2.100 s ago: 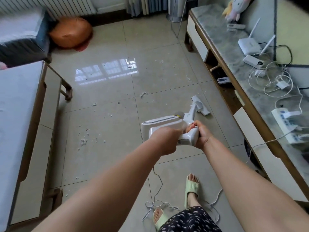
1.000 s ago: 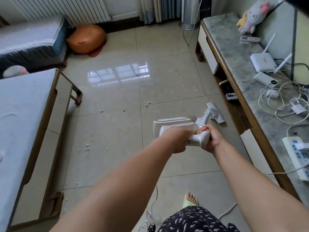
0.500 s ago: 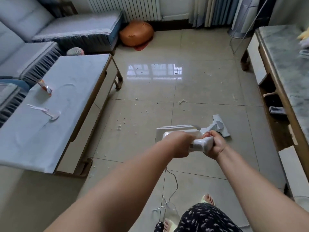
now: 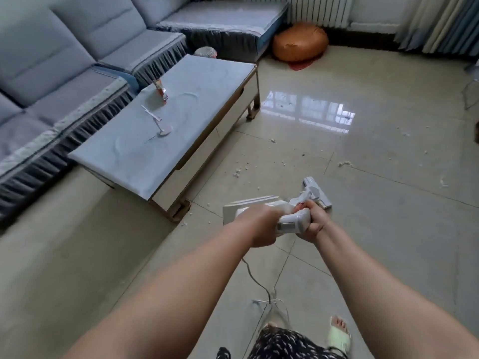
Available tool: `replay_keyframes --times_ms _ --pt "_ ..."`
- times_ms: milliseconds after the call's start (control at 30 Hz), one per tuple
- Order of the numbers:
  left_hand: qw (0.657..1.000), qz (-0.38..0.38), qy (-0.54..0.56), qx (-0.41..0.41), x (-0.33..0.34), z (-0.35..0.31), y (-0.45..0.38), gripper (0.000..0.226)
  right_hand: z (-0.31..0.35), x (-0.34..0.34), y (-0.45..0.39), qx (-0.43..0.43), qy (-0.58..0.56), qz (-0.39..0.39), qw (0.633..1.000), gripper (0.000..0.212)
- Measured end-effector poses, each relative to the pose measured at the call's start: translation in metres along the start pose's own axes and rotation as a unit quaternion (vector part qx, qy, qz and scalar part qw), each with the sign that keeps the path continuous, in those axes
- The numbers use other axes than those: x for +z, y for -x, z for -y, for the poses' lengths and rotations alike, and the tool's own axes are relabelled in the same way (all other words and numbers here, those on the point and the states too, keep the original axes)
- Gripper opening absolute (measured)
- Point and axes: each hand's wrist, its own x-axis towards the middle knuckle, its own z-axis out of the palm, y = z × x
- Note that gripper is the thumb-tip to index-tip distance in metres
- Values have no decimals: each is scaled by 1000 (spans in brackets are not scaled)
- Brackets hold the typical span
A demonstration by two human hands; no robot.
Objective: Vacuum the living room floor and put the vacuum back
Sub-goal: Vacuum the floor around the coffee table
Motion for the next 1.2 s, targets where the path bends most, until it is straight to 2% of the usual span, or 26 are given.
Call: replay_keyframes --times_ms 100,200,367,433,567,700,1000,1200 --pt "998 -33 28 -43 14 29 26 33 -33 17 -7 5 58 -13 998 30" --pt "996 -66 41 -44 17 40 43 30 -50 26 -8 9 80 -11 997 31" --pt "996 -67 24 -61 14 40 46 19 -51 32 -5 28 73 -21 997 39" --pt "996 -68 18 -51 9 37 41 17 -44 33 -5 25 75 -16 997 45" --pt "996 -73 16 -39 6 20 20 15 -19 24 -5 9 68 -18 997 41" --pt "996 -73 24 -44 17 2 -2 18 9 13 -6 1 88 -22 996 51" --pt "995 -79 41 -53 27 -37 -45 20 66 -8 -8 12 88 -47 995 25" --pt "993 -89 55 -55 27 -70 -77 22 110 -21 -10 8 100 -31 995 28"
